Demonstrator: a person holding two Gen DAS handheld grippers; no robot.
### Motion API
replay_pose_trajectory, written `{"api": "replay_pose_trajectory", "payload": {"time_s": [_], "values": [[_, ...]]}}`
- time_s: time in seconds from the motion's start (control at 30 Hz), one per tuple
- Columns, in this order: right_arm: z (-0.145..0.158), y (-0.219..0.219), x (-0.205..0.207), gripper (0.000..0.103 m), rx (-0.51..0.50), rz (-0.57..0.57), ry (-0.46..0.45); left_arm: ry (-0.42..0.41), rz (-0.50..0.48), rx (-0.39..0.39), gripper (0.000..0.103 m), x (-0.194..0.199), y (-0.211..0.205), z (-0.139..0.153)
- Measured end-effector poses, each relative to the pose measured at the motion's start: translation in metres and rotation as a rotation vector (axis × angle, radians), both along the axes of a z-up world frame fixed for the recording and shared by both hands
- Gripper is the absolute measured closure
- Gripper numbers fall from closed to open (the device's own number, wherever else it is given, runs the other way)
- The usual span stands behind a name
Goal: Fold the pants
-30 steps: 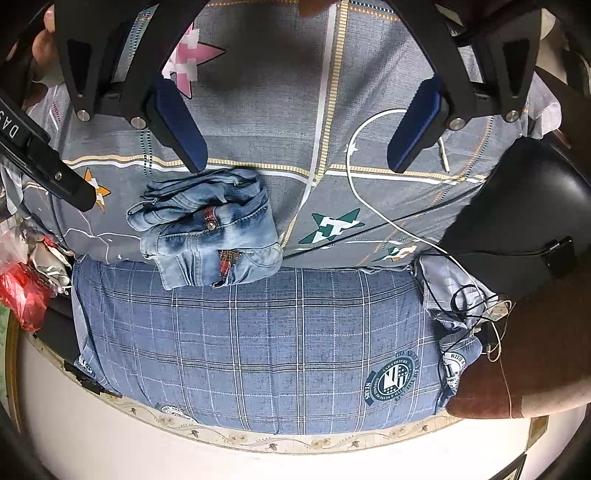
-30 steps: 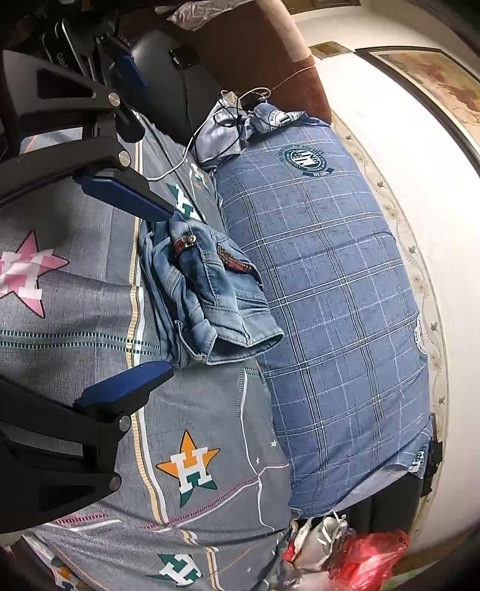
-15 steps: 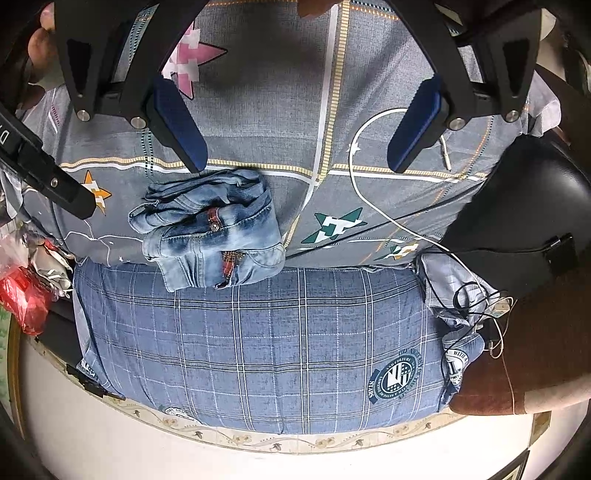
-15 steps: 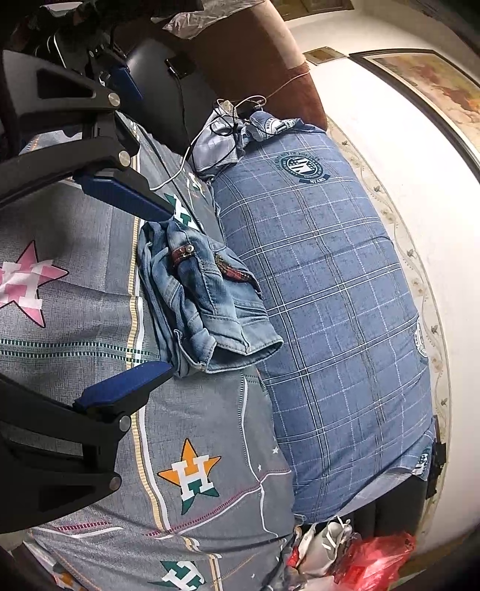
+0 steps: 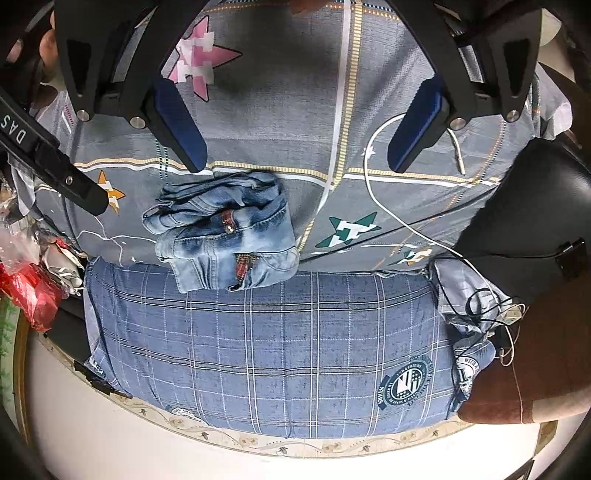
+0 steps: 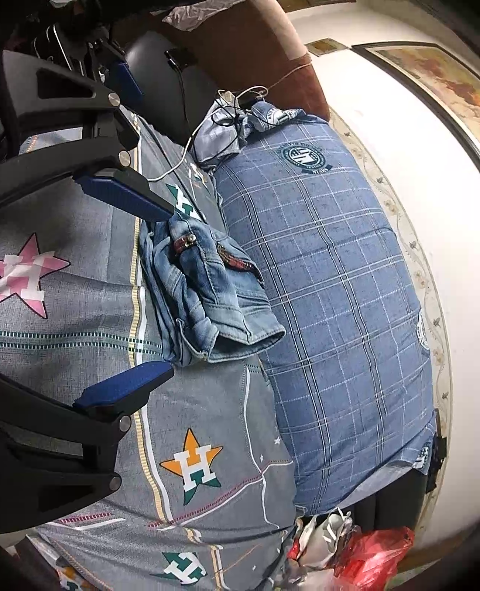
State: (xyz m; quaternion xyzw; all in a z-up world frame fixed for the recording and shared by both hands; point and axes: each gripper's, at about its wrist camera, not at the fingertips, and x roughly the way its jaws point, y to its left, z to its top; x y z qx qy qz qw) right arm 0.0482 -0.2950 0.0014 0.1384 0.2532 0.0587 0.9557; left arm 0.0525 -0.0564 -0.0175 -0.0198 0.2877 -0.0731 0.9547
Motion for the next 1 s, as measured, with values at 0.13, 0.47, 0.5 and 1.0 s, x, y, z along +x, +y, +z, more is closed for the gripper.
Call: {"api": "replay_pose_trajectory", "payload": {"time_s": [0.13, 0.47, 0.5, 1.0], "values": [[-0.0006, -0.0049, -0.0002, 0.024, 0.02, -0.012, 0.002, -0.005, 0.0, 0.008, 0.005, -0.001, -0.0005, 0.0002], [0.0001, -0.0013, -0.0018, 0.024, 0.009, -0.001, -0.004, 0.002, -0.001, 0.008, 0.005, 0.0007, 0.0, 0.0008], [0.0006, -0.0016, -0.0015, 0.024, 0.011, -0.001, -0.006, 0.005, -0.005, 0.01, 0.005, 0.0013, -0.0005, 0.0006], [-0.0006, -0.0039, 0.0009, 0.024, 0.02, -0.004, 0.007, 0.018, -0.04, 0.035, 0.005, 0.0004, -0.0084, -0.0012]]}}
